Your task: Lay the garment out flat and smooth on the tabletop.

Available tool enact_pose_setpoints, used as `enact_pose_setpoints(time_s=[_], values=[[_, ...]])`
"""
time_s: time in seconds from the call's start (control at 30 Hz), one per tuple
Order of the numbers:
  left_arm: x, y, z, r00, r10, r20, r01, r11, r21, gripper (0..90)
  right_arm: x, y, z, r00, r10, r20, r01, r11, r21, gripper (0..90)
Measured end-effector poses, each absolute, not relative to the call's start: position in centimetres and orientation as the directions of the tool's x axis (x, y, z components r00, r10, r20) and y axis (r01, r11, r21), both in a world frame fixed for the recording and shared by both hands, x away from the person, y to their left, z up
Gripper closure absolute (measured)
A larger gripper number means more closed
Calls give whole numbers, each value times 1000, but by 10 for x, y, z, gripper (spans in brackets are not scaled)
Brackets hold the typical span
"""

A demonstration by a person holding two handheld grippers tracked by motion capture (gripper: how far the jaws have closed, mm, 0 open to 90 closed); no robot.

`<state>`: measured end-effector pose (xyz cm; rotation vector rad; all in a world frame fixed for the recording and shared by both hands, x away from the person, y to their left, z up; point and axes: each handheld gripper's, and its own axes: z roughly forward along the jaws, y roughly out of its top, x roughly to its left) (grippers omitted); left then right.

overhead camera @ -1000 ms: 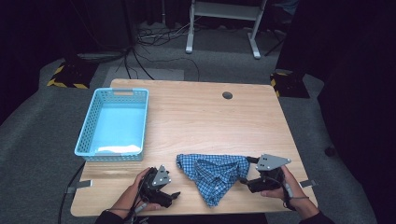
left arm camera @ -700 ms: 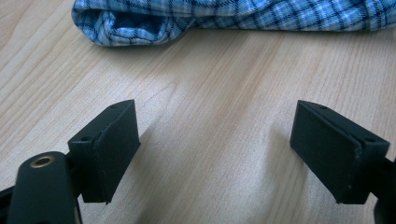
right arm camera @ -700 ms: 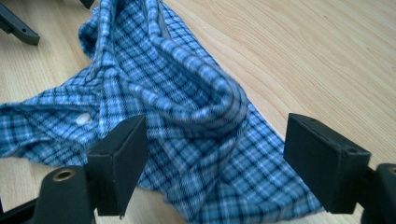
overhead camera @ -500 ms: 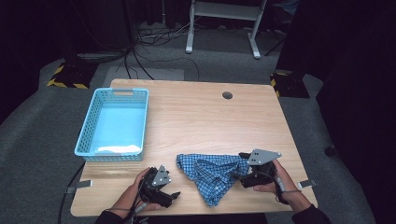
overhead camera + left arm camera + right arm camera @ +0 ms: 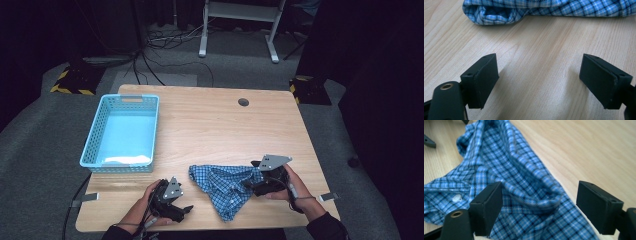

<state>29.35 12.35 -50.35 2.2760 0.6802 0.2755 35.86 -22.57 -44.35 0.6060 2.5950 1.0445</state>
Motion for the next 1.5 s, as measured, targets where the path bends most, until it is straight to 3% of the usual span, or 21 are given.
enact_pose_setpoints(time_s=[0.13,0.17,0.23,0.4,0.53,0.73,1.17,1.5], values=[[293,123,-503,835,550,-5,394,-591,704,154,359,-223,-449,-892,444,-84,267,668,694,285],[293,123,-503,835,551,-5,395,-592,702,154,358,-221,-451,-896,435,-91,260,680,686,375],[293,123,-503,834,552,-5,395,-591,703,154,357,-220,-452,-901,425,-92,257,691,675,413],[293,122,-503,834,552,-4,395,-592,703,154,357,-222,-451,-901,418,-118,237,702,672,660],[293,121,-502,829,559,-3,405,-597,693,154,357,-224,-448,-901,419,-111,241,696,677,733],[291,116,-497,815,580,-1,427,-599,677,241,358,-227,-443,-893,435,-113,239,673,700,772],[287,94,-481,860,510,15,345,-602,720,270,363,-229,-429,-873,470,-130,240,647,723,794],[286,55,-468,908,418,10,264,-593,761,279,370,-226,-421,-863,486,-134,247,639,729,798]])
